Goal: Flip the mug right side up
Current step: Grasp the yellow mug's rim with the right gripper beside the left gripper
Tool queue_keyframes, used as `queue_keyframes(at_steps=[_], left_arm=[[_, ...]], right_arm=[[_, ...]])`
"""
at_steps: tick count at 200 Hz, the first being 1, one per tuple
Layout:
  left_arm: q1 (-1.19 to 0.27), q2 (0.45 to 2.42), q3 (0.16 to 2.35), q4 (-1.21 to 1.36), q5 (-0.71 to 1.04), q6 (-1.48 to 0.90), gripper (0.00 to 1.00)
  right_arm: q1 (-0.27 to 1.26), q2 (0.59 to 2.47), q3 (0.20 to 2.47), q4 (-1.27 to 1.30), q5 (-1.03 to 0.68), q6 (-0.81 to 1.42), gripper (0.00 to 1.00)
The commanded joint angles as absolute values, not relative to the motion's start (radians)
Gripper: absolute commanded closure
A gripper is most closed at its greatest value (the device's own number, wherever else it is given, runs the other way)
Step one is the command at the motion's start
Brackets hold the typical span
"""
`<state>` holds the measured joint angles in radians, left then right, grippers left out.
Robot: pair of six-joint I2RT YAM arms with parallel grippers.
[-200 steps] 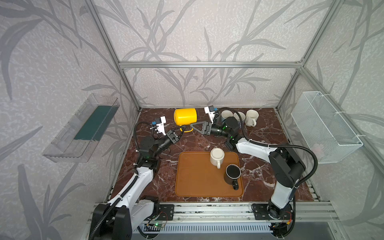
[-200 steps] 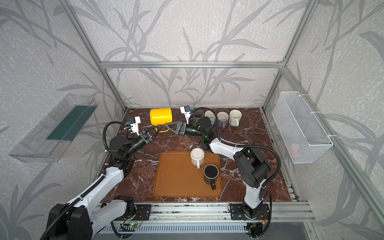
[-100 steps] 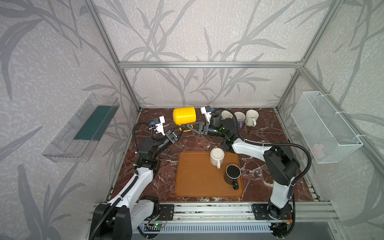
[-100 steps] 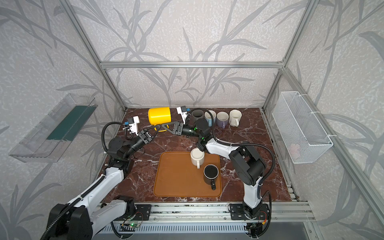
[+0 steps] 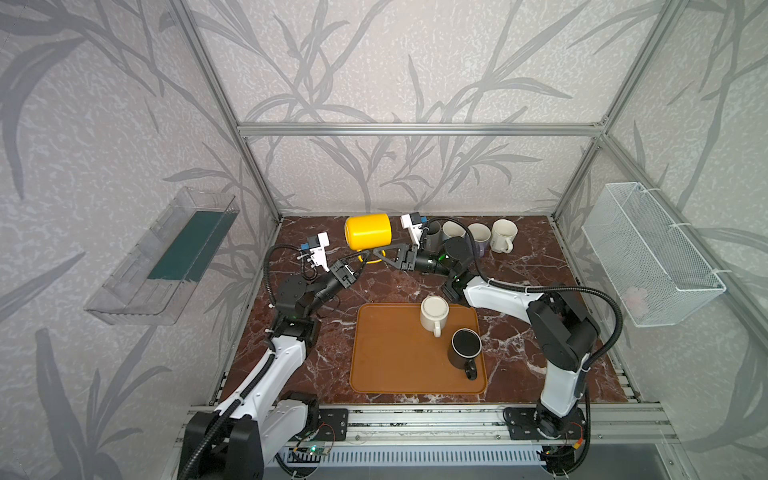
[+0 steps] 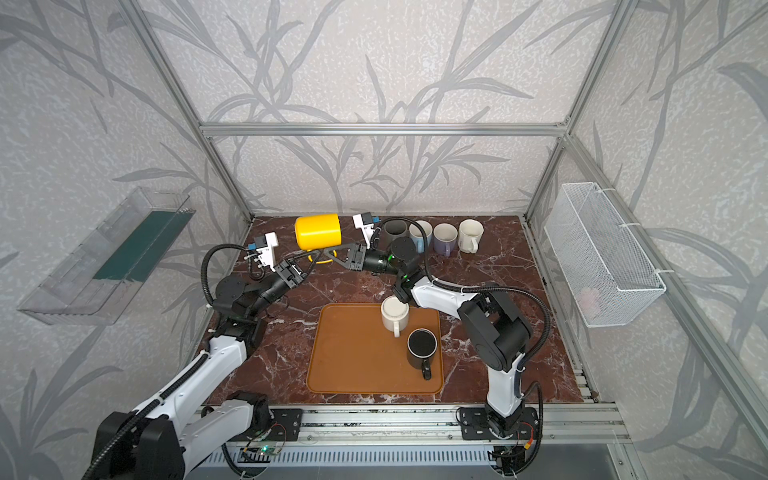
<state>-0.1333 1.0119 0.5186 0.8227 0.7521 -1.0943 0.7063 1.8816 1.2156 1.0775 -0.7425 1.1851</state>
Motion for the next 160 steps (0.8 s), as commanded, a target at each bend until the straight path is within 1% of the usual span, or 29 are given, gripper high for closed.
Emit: queue_keyframes(at_steps=[1,15,60,109,124,160], left_arm=[[-0.131,0.964,0.541,0.806,0.791,-1.051,1.0],[-0.13,0.948,0.546,0.765,0.784,-1.032,0.99],[-0.131,0.914,0.551,0.698,0.77,-1.002,0.64],[-0.13,0.896,0.56,0.624,0.76,-0.968,0.39],[-0.13,0.89,0.569,0.563,0.742,-0.944,0.36],[-0.133,0.879,0.634,0.253,0.632,-0.821,0.35]], right_arm=[[0.706,1.873,1.236,1.16,-0.717,1.177,1.0],[0.706,1.866,1.228,1.157,-0.712,1.165,1.0],[0.706,1.834,1.211,1.111,-0.709,1.114,1.0],[0.706,1.8,1.2,1.042,-0.707,1.058,1.0],[0.706,1.787,1.197,1.012,-0.705,1.036,1.0],[0.706,1.748,1.196,0.904,-0.689,0.958,1.0]])
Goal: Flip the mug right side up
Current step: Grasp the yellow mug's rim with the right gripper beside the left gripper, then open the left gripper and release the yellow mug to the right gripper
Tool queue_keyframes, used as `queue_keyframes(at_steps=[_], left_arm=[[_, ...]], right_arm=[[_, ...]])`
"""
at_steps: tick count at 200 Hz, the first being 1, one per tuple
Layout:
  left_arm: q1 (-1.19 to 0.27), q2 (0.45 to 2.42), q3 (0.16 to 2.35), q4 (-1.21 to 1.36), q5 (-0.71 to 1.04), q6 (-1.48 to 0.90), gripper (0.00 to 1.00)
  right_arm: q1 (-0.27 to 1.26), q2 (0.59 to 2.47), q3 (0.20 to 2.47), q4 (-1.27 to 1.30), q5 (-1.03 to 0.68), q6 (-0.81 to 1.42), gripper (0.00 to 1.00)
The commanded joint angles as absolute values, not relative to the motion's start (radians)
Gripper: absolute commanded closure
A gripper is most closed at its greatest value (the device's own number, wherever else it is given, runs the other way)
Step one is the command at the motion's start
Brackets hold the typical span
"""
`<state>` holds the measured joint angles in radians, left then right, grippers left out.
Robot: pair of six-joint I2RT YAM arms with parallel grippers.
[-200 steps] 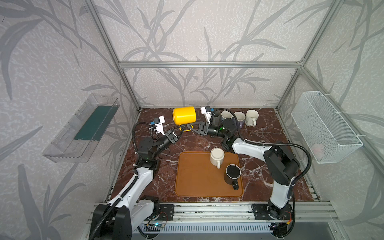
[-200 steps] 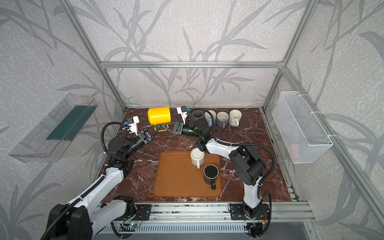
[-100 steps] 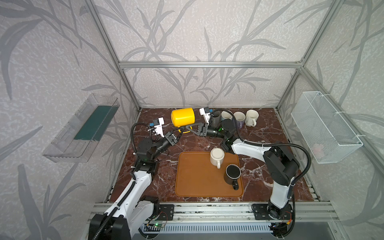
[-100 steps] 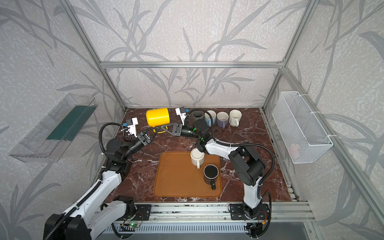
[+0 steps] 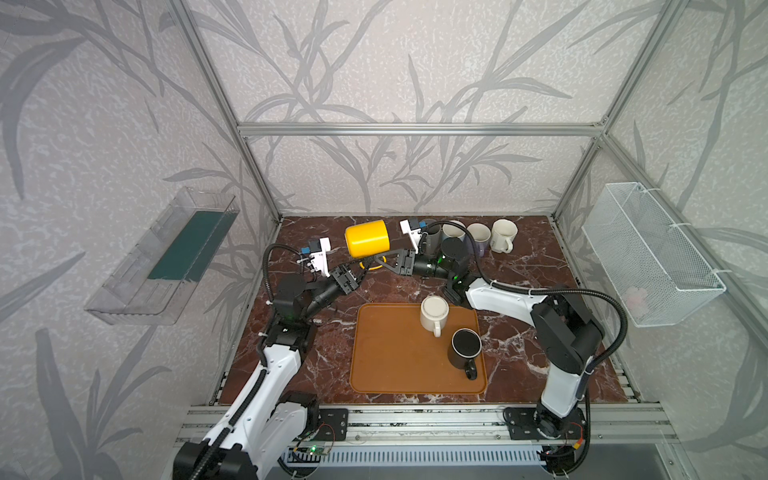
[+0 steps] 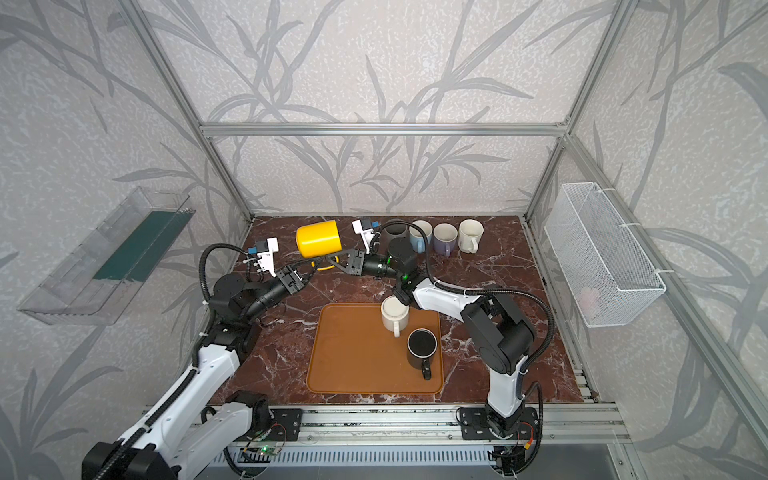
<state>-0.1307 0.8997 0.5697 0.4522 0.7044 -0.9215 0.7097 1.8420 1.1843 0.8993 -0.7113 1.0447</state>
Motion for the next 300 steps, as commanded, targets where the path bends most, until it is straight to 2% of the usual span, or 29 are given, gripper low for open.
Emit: queue_keyframes(at_steps=[1,95,146,244,300], left_arm=[[-0.133,0.879,0.635,0.248,0.629,-0.819,0.35],[-0.181,0.926,0.686,0.074,0.527,-0.711,0.35],[-0.303,0.964,0.802,-0.178,0.303,-0.571,0.35],[-0.495,1.114,0.994,-0.484,-0.155,-0.455,0.36],[-0.57,1.182,1.056,-0.561,-0.301,-0.428,0.36]], right_arm=[[0.706,1.747,1.196,0.902,-0.689,0.956,1.0],[0.706,1.642,1.221,0.568,-0.597,0.753,1.0],[0.706,1.617,1.263,0.382,-0.509,0.645,1.0],[0.707,1.633,1.371,0.108,-0.342,0.483,1.0],[0.718,1.678,1.473,-0.066,-0.156,0.431,1.0]])
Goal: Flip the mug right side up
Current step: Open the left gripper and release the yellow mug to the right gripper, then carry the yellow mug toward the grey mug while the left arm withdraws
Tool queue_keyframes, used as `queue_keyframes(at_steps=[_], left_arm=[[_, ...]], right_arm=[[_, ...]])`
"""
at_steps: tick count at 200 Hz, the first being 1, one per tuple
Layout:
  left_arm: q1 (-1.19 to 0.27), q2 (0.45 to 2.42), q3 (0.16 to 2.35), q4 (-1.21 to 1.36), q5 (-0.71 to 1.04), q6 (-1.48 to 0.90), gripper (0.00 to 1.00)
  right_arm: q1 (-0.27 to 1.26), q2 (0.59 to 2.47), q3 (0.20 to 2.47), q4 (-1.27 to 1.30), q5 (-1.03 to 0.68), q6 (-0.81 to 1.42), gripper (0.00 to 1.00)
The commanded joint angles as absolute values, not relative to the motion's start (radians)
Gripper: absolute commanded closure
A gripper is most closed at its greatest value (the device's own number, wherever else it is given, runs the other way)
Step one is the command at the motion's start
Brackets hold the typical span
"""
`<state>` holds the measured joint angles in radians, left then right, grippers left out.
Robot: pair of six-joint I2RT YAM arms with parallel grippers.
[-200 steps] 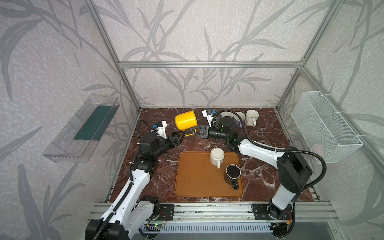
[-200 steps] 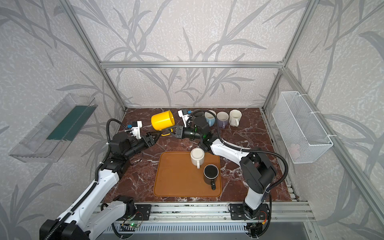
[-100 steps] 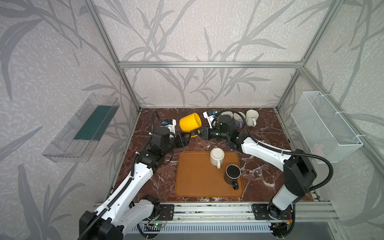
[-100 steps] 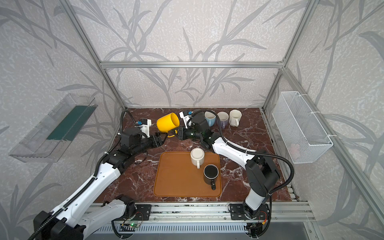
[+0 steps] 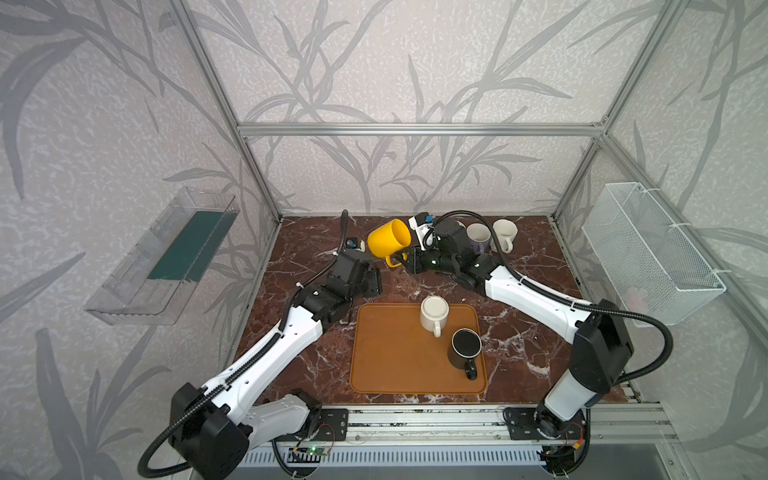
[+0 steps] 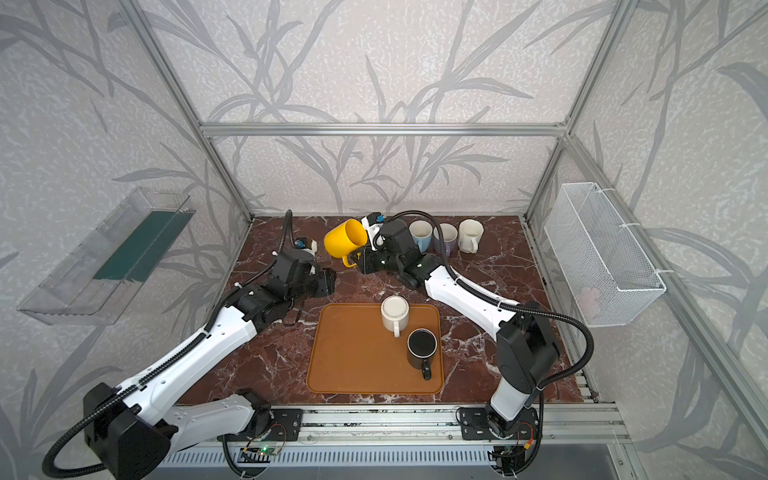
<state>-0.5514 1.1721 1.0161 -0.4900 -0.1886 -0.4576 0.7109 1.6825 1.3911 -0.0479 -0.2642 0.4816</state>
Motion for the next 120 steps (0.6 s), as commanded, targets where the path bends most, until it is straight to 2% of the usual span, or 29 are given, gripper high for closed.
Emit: queue_keyframes(at_steps=[1,120], left_arm=[[-0.571,1.182,1.057,-0.561,-0.303,-0.427,0.36],[-0.606,1.138,1.063,-0.614,-0.362,-0.395,0.36]], right_arm=[[0.718,1.679,1.475,-0.069,-0.153,0.43,1.0],[0.762,1.912,1.766,-0.349,0.155,0.365,1.0]])
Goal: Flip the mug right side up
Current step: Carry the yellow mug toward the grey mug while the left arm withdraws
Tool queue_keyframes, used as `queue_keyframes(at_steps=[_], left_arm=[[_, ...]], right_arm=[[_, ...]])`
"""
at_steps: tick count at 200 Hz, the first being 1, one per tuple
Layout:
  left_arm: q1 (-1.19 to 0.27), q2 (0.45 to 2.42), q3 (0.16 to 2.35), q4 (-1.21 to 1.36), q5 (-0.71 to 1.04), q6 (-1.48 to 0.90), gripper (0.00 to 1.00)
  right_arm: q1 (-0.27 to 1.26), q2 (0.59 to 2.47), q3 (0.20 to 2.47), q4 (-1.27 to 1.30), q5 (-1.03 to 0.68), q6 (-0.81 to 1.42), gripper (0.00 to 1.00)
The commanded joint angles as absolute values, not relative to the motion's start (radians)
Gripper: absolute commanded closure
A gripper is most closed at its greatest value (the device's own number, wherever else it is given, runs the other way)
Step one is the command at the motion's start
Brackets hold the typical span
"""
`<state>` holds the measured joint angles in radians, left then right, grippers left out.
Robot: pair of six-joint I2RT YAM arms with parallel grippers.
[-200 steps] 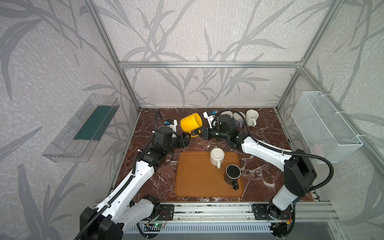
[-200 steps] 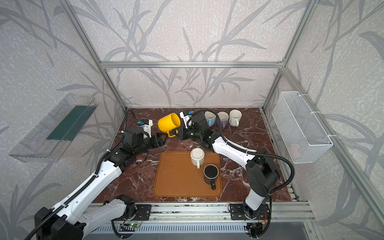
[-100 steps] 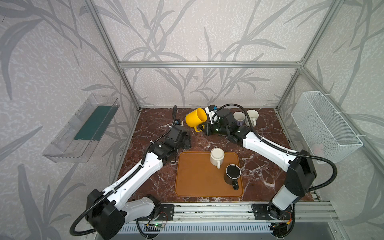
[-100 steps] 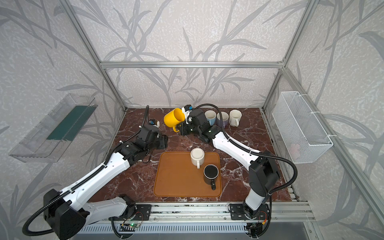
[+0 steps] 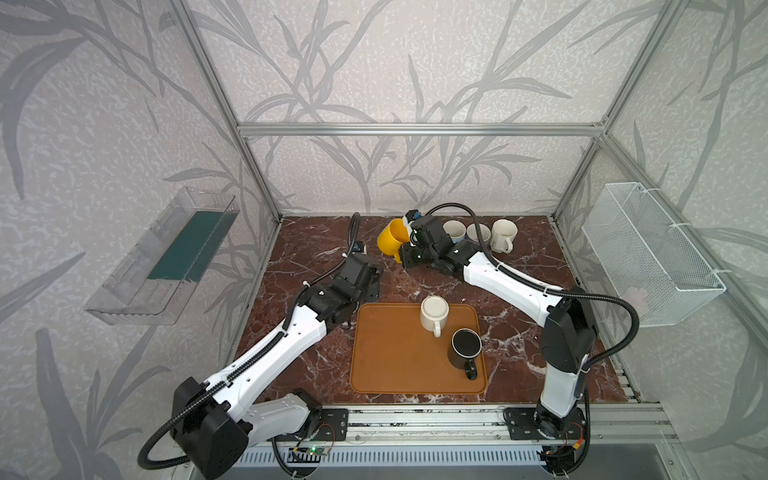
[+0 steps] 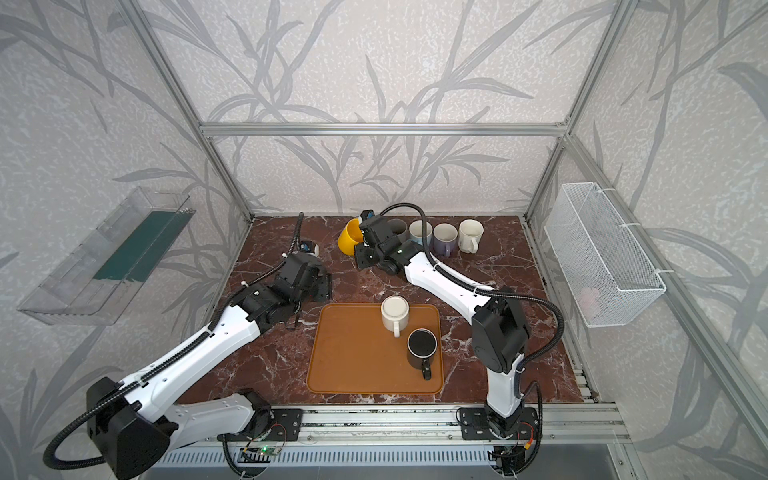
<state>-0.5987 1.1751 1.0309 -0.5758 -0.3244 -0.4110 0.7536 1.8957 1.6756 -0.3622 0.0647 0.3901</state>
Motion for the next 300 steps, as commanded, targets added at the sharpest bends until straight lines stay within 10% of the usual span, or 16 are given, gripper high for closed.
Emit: queue_keyframes(at_steps=[1,300], left_arm=[[-0.606,1.137,1.062,-0.614,-0.362,-0.395,0.36],[-0.609,0.96,0.91,-0.632,-0.262,-0.428,0.37]], right_arm=[[0.762,1.914,1.768,-0.351,0.157,0.365,1.0],[0.721,2.616,2.636,-0.823,0.519,0.562,1.0]])
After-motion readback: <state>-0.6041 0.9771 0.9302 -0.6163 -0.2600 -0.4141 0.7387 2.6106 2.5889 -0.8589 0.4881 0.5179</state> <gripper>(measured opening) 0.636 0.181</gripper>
